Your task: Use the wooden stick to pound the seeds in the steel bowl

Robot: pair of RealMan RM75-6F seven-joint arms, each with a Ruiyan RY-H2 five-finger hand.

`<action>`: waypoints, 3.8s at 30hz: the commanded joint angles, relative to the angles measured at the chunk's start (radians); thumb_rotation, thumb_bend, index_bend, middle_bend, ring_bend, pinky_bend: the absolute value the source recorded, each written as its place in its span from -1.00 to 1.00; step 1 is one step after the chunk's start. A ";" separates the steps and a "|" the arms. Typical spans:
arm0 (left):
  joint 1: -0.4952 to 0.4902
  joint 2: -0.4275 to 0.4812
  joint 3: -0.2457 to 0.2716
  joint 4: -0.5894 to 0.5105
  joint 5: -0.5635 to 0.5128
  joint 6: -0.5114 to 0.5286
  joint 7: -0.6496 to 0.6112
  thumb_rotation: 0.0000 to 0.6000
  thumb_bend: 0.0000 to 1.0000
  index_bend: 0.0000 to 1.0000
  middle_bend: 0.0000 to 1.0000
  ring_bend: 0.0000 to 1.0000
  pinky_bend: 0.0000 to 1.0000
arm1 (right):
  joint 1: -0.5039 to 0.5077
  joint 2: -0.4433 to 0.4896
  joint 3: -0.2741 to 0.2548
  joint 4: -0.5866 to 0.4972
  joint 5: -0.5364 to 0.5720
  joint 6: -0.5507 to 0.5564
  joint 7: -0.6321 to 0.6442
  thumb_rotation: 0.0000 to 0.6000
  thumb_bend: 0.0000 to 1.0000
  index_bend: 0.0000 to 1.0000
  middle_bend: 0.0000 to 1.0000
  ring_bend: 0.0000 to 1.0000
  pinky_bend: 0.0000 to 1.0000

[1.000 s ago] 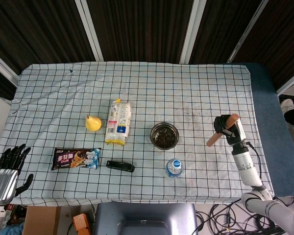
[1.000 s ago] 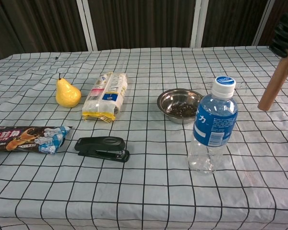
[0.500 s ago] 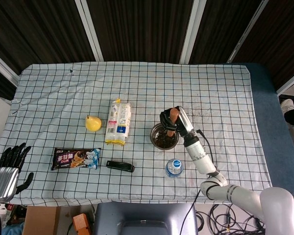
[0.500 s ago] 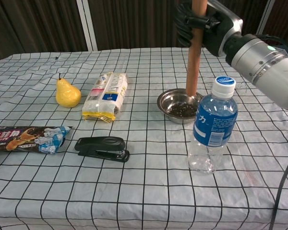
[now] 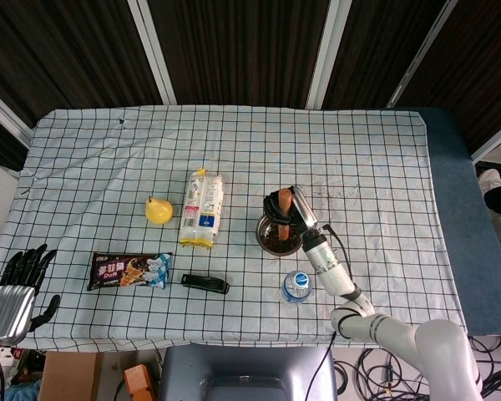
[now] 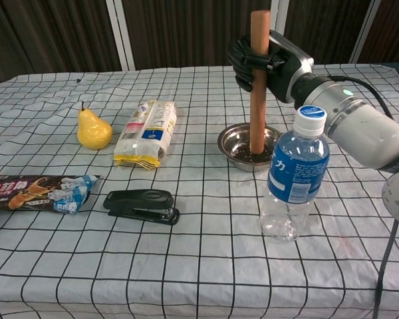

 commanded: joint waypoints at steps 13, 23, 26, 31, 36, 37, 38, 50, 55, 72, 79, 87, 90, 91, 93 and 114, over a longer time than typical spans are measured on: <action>-0.004 -0.002 0.005 0.002 0.003 -0.007 0.002 1.00 -0.23 -1.00 -1.00 -1.00 -0.89 | 0.003 -0.095 -0.060 0.188 -0.010 -0.022 0.100 1.00 0.05 1.00 0.78 0.76 0.81; -0.002 0.000 0.007 0.002 0.008 -0.002 -0.003 1.00 -0.23 -1.00 -1.00 -1.00 -0.89 | 0.016 -0.066 -0.040 0.157 -0.018 0.039 0.130 1.00 0.05 1.00 0.78 0.76 0.81; -0.003 0.000 0.008 0.002 0.009 -0.002 -0.004 1.00 -0.23 -1.00 -1.00 -1.00 -0.89 | 0.018 -0.060 -0.037 0.144 -0.017 0.042 0.125 1.00 0.05 1.00 0.78 0.76 0.81; 0.000 0.003 0.005 0.006 0.007 0.005 -0.013 1.00 -0.23 -1.00 -1.00 -1.00 -0.89 | 0.028 -0.046 -0.021 0.100 -0.007 0.042 0.093 1.00 0.05 1.00 0.78 0.76 0.81; -0.004 0.006 -0.003 0.011 -0.008 -0.003 -0.029 1.00 -0.23 -1.00 -1.00 -1.00 -0.89 | 0.053 -0.074 -0.014 0.125 0.024 -0.038 0.121 1.00 0.05 1.00 0.78 0.76 0.81; -0.006 0.006 -0.003 0.013 -0.009 -0.007 -0.030 1.00 -0.23 -1.00 -1.00 -1.00 -0.89 | 0.056 -0.083 -0.016 0.143 0.026 -0.049 0.132 1.00 0.05 1.00 0.78 0.76 0.81; -0.008 0.005 -0.003 0.014 -0.010 -0.011 -0.030 1.00 -0.23 -1.00 -1.00 -1.00 -0.89 | 0.057 -0.089 -0.020 0.156 0.025 -0.054 0.141 1.00 0.05 1.00 0.78 0.76 0.81; -0.011 0.004 -0.003 0.013 -0.013 -0.014 -0.025 1.00 -0.23 -1.00 -1.00 -1.00 -0.89 | 0.054 -0.107 -0.036 0.242 0.006 -0.022 0.234 1.00 0.05 1.00 0.78 0.76 0.81; -0.008 0.005 0.000 0.011 -0.005 -0.008 -0.025 1.00 -0.23 -1.00 -1.00 -1.00 -0.89 | 0.043 -0.039 -0.024 0.144 -0.011 0.060 0.188 1.00 0.05 1.00 0.78 0.76 0.81; 0.001 0.006 0.010 0.001 0.025 0.019 -0.022 1.00 -0.23 -1.00 -1.00 -1.00 -0.90 | -0.163 0.291 -0.188 -0.036 -0.040 0.113 -0.935 1.00 0.05 1.00 0.78 0.76 0.80; 0.003 0.005 0.013 -0.002 0.031 0.023 -0.016 1.00 -0.23 -1.00 -1.00 -1.00 -0.89 | -0.255 0.241 -0.258 0.133 -0.033 0.087 -1.030 1.00 0.05 1.00 0.78 0.76 0.79; 0.001 0.003 0.015 -0.002 0.031 0.016 -0.009 1.00 -0.23 -1.00 -1.00 -1.00 -0.89 | -0.276 0.126 -0.267 0.334 -0.013 -0.005 -0.950 1.00 0.05 1.00 0.76 0.60 0.65; 0.000 0.005 0.014 -0.001 0.028 0.014 -0.011 1.00 -0.23 -1.00 -1.00 -1.00 -0.89 | -0.274 0.104 -0.271 0.371 -0.019 -0.023 -0.933 1.00 0.05 0.91 0.57 0.48 0.53; 0.001 0.007 0.014 0.000 0.027 0.015 -0.014 1.00 -0.23 -1.00 -1.00 -1.00 -0.89 | -0.275 0.101 -0.275 0.381 -0.024 -0.030 -0.939 1.00 0.05 0.78 0.46 0.40 0.46; 0.002 0.008 0.012 0.000 0.025 0.018 -0.018 1.00 -0.23 -1.00 -1.00 -1.00 -0.89 | -0.277 0.100 -0.279 0.387 -0.025 -0.046 -0.942 1.00 0.05 0.50 0.25 0.23 0.31; 0.002 0.010 0.020 -0.008 0.034 0.013 -0.006 1.00 -0.23 -1.00 -1.00 -1.00 -0.90 | -0.311 0.268 -0.258 0.066 -0.017 -0.035 -1.097 1.00 -0.54 -1.00 -0.92 -0.85 -0.25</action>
